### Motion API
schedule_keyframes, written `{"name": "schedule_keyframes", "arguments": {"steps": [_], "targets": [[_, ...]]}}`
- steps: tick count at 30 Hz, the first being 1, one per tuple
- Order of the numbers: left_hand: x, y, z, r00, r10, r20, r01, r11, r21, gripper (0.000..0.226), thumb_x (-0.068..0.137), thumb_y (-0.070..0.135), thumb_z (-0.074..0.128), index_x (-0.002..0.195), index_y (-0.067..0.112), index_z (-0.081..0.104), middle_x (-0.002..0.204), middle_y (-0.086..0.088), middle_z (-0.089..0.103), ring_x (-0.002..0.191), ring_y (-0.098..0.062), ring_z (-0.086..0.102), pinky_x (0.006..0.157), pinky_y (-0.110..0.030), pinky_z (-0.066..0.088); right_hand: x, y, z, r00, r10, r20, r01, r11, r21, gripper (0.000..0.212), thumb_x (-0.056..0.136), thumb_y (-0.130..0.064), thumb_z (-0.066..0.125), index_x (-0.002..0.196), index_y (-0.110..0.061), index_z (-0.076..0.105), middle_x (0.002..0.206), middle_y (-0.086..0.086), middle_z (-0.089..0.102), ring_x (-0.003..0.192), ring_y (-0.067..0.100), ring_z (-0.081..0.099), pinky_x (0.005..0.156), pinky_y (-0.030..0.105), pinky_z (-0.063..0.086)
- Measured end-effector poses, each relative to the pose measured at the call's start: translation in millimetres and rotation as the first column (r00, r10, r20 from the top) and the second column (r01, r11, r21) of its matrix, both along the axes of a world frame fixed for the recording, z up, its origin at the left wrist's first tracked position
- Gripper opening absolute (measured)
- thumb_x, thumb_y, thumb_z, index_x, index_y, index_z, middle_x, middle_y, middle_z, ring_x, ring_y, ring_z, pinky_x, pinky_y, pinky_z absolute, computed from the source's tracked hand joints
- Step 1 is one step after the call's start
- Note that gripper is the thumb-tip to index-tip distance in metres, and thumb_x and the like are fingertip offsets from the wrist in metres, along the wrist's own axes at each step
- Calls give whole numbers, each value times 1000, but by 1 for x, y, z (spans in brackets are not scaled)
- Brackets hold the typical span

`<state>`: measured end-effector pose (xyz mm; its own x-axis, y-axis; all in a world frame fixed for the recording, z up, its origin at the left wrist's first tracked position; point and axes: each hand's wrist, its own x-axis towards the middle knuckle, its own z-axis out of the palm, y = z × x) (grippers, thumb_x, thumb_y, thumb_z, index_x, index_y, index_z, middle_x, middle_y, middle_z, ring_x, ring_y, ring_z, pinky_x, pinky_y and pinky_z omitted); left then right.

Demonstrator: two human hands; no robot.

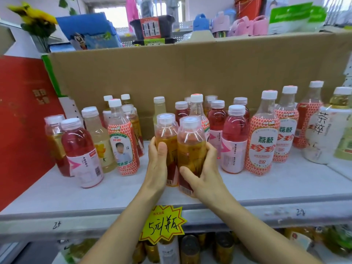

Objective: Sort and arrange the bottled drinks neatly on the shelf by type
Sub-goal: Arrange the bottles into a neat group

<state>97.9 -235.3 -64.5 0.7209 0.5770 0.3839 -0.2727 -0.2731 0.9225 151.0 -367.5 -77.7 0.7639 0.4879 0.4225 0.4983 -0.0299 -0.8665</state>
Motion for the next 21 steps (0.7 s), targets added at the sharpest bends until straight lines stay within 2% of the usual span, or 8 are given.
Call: {"name": "schedule_keyframes", "arguments": {"steps": [3,7,9,11,14,17,19,21], "targets": [[2,0,-1,1000,25,13,-25,1000,4,80,83,81,30,147,34,32,143,7,50,131,-7,49,111,-39,43,-3,6,0,998,-27,54,28,1000,-5,78,75,-47,66,137,-42,19,136,-6,39,130,15,41,109,42,42],[4,-1,2,999,41,20,-41,999,-13,119,58,102,36,149,26,31,144,2,50,131,-13,50,108,-38,45,-7,8,-2,989,-86,119,87,996,-4,86,77,-35,76,144,-28,22,137,-7,35,130,13,36,110,40,39],[2,1,4,999,30,19,-29,999,-17,125,52,103,41,150,27,30,143,2,51,130,-16,52,105,-43,49,-11,11,1,988,-82,128,85,996,-19,86,79,-35,77,145,-26,22,136,-8,34,129,11,34,110,36,39],[-4,5,6,1000,16,3,-16,1000,20,129,46,103,46,153,34,24,145,7,49,130,-13,52,101,-37,52,-13,15,3,991,-68,114,72,997,-30,87,79,-35,77,145,-25,21,136,-7,34,127,11,34,109,35,40],[-11,8,8,997,27,-65,-20,995,96,135,45,88,71,155,41,12,154,10,36,137,-11,41,106,-33,42,-15,25,5,993,-62,104,68,996,-51,88,80,-29,77,146,-25,18,140,-3,35,131,15,35,108,41,42],[-10,12,11,994,4,-108,11,991,134,127,52,49,89,154,41,13,145,18,41,127,0,46,95,-17,42,-14,28,7,994,-21,112,32,995,-91,92,79,-21,75,149,-24,15,144,-1,37,132,17,37,109,42,41],[-8,21,14,992,-34,-119,50,989,137,125,51,47,89,153,41,18,142,17,47,124,3,49,91,-13,45,-10,25,8,991,43,126,-28,992,-120,100,79,-20,75,154,-25,9,149,-1,36,136,17,35,114,39,36],[-10,29,17,989,-56,-140,75,988,134,127,48,54,86,155,41,18,147,12,45,134,-8,45,104,-25,44,-5,20,7,981,130,142,-105,980,-171,105,84,-15,71,157,-30,-3,159,-3,25,145,14,26,118,36,30]]}}
